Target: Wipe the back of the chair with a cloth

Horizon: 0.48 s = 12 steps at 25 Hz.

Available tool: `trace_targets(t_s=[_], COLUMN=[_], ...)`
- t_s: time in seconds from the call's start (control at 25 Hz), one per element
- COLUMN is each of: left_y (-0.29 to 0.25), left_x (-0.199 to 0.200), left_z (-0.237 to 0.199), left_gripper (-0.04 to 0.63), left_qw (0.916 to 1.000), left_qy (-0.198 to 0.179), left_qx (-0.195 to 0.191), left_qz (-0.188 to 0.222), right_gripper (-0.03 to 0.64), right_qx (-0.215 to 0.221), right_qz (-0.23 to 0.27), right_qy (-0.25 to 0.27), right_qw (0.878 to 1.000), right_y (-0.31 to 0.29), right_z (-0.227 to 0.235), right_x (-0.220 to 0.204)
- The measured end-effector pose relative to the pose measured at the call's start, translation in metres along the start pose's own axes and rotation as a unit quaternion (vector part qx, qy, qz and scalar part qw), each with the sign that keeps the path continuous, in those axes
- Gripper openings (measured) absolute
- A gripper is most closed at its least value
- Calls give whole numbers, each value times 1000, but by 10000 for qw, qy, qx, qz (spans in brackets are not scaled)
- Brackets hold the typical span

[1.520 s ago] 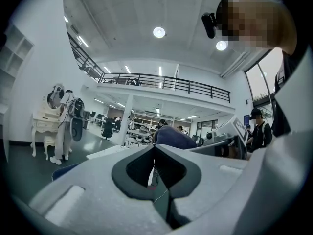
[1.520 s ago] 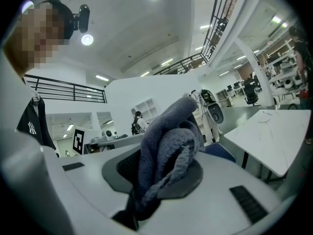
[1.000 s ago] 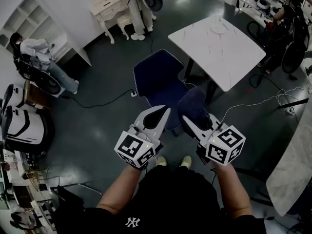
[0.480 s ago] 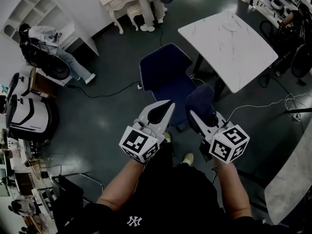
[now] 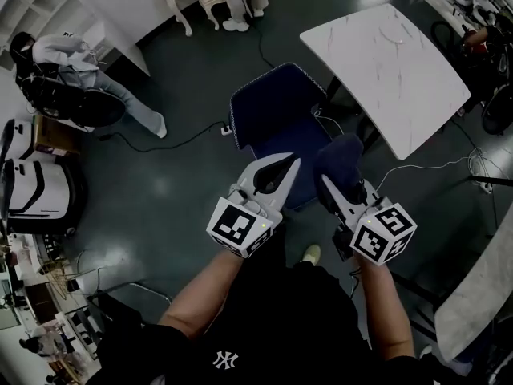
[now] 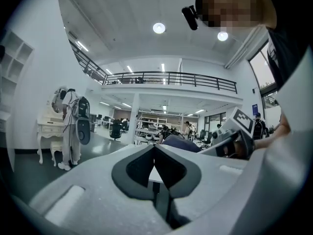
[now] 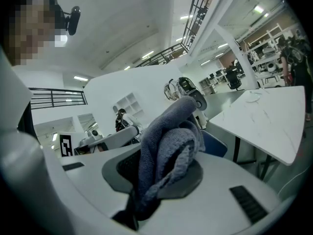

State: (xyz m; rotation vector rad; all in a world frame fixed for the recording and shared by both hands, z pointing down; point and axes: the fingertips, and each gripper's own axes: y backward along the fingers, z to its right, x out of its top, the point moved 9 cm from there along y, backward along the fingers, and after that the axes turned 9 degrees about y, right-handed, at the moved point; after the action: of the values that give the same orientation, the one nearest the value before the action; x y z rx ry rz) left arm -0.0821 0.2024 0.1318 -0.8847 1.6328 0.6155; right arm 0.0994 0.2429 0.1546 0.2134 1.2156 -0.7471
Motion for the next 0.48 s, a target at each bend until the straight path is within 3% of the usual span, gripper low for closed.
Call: trace_targets(t_s=[0.48], left_y=[-62], left_x=[-40], left_z=[-141], left_gripper=[8], left_qw=[9984], left_qy=[242], left_qx=[-350], left_qz=[-383], right_gripper=[83], right_qx=[-630], right_qz=[-490], right_qy=[-417], right_qw=[9959], right_y=[-138], right_z=[70], right_x=[-33])
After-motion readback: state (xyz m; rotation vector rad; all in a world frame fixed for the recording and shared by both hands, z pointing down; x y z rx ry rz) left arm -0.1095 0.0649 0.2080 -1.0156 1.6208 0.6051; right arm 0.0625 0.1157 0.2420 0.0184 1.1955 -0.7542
